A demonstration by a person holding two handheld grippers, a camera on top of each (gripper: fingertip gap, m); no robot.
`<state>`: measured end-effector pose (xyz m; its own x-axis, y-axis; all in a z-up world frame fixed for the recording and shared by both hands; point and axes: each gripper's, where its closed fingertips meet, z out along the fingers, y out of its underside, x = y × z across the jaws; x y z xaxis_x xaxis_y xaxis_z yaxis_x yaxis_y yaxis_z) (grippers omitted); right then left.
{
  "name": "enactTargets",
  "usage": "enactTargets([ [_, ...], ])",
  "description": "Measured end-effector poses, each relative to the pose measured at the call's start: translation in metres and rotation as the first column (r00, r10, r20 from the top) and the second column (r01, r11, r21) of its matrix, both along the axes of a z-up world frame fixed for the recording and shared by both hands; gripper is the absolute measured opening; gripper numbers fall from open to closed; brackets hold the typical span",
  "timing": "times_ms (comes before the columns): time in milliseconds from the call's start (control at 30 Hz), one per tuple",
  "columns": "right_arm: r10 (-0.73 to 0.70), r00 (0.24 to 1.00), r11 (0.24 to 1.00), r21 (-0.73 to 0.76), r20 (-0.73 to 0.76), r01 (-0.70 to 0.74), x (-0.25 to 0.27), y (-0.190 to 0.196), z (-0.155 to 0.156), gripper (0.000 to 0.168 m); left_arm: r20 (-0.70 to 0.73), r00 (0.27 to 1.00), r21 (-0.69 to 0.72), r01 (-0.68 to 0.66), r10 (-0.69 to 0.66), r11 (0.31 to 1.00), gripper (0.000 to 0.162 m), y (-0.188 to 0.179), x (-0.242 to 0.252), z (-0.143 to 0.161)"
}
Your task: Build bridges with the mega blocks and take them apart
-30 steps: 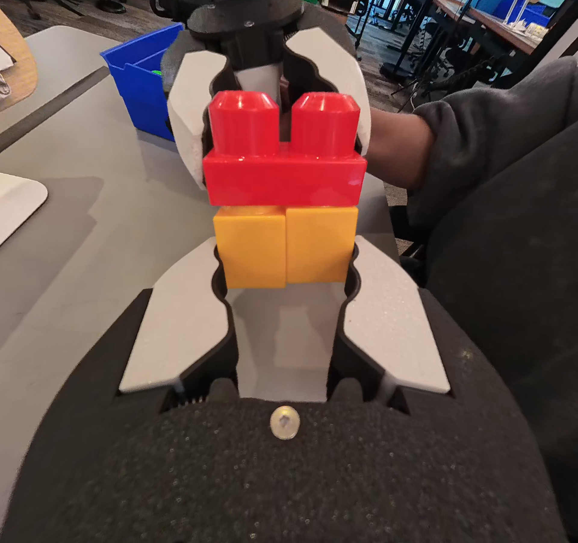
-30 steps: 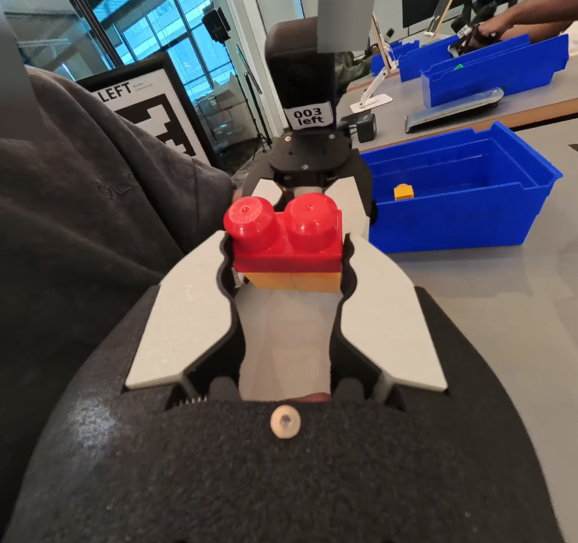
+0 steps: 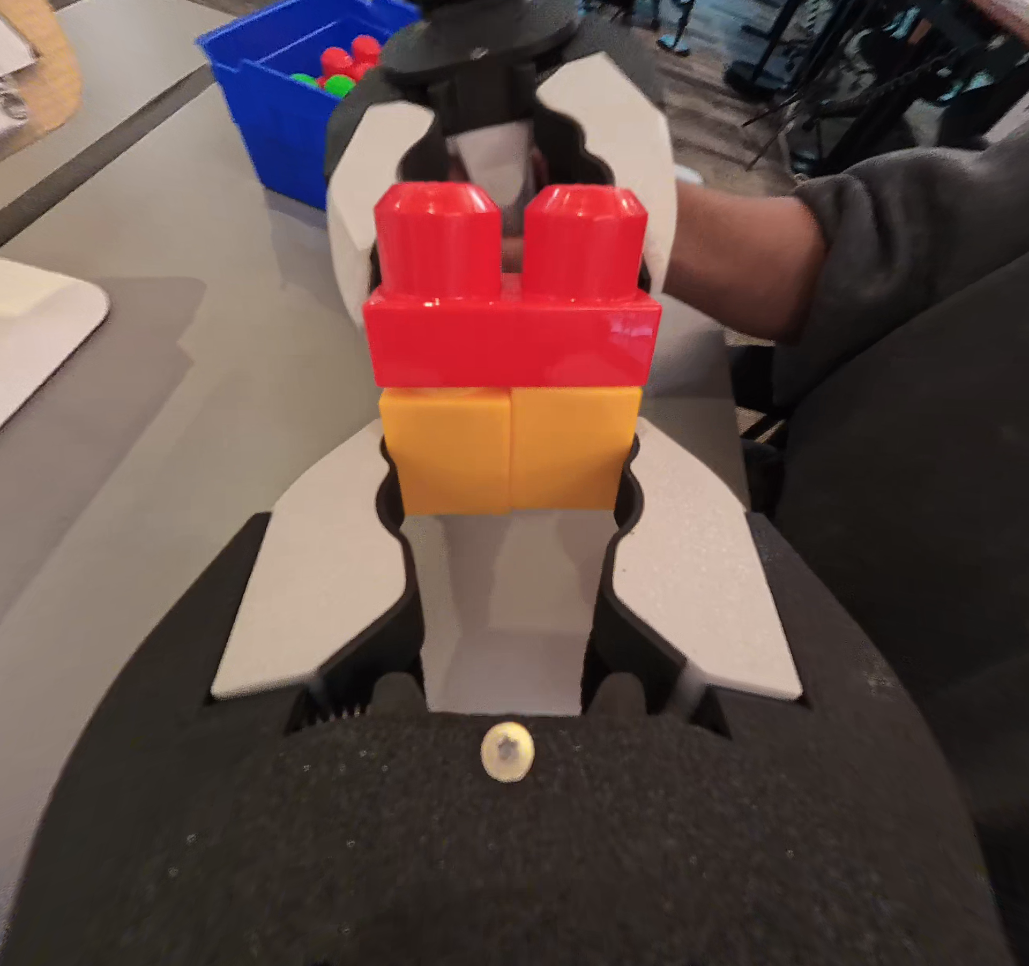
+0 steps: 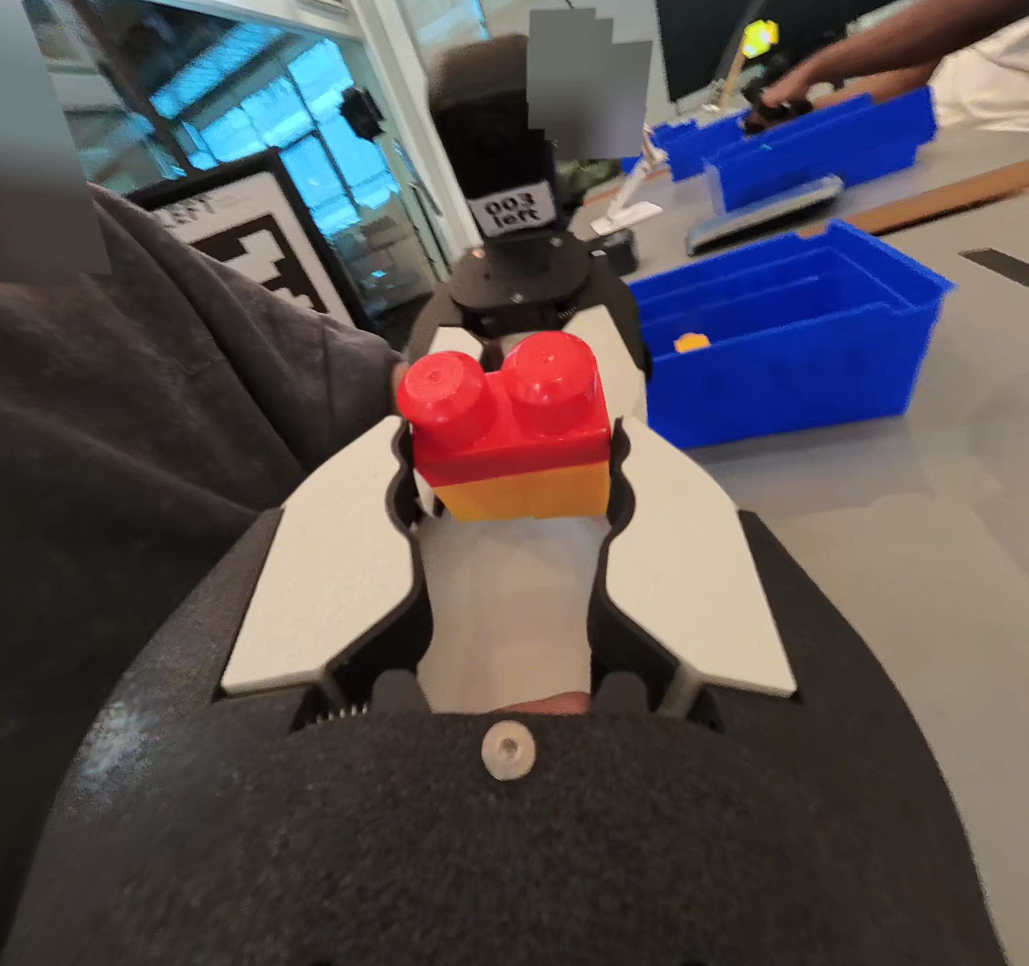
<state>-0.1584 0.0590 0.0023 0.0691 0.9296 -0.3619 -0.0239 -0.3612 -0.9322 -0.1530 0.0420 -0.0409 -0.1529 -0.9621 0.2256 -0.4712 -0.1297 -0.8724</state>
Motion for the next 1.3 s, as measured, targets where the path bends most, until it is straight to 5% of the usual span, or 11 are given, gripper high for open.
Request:
enactTargets([
  [333, -0.26, 0.931, 0.927, -0.205, 0.255, 0.315, -0.004, 0.034, -0.018, 0.073, -0.172, 0.958, 0.312, -0.17, 0.232, 0.935, 0.074, 0.062, -0.023, -0.035],
  [500, -0.369, 0.81, 0.821, -0.248, 0.456, 0.514, -0.002, 0.053, -0.045, 0.06, -0.192, 0.939, 0.42, -0.183, 0.285, 0.889, 0.075, 0.076, -0.017, -0.049],
  [800, -0.332, 0.757, 0.789, -0.275, 0.562, 0.55, -0.003, 0.052, -0.067, 0.037, -0.211, 0.931, 0.519, -0.151, 0.297, 0.841, 0.075, 0.076, -0.011, -0.059],
  [1100, -0.346, 0.866, 0.821, -0.33, 0.362, 0.466, 0.011, 0.046, -0.053, 0.035, -0.089, 0.963, 0.267, -0.223, 0.254, 0.938, 0.081, 0.061, -0.02, -0.038],
  [1300, -0.336, 0.942, 0.905, -0.281, -0.012, 0.319, 0.021, 0.029, -0.018, 0.035, 0.224, 0.932, -0.212, -0.237, 0.284, 0.948, 0.069, 0.046, -0.026, 0.023],
])
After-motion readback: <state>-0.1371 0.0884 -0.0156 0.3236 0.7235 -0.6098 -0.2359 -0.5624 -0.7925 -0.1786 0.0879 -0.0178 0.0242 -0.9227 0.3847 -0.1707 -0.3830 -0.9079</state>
